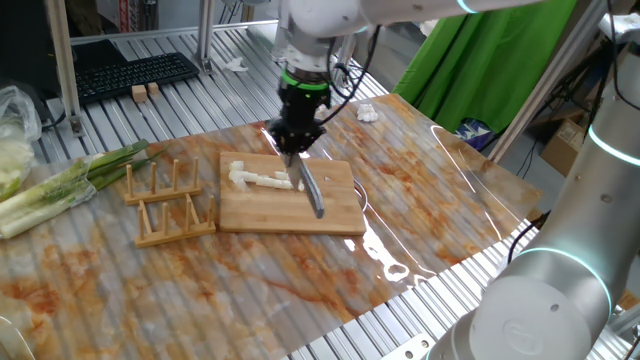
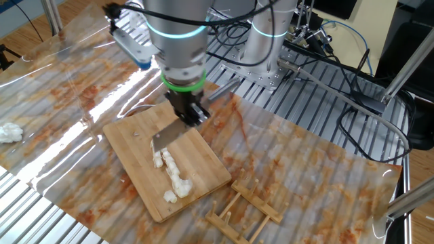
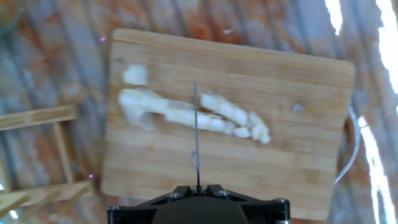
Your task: Chop the scallions
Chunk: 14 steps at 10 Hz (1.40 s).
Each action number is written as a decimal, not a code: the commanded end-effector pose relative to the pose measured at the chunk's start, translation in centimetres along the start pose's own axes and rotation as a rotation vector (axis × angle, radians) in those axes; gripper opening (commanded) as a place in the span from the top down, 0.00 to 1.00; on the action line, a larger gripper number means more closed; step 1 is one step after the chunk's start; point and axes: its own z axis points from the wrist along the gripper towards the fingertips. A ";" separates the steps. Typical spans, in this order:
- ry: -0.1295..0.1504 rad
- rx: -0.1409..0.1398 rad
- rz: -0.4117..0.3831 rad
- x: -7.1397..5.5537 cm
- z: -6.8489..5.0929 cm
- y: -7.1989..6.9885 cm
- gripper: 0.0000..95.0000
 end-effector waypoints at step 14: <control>-0.014 0.030 -0.043 -0.5 0.7 2.8 1.00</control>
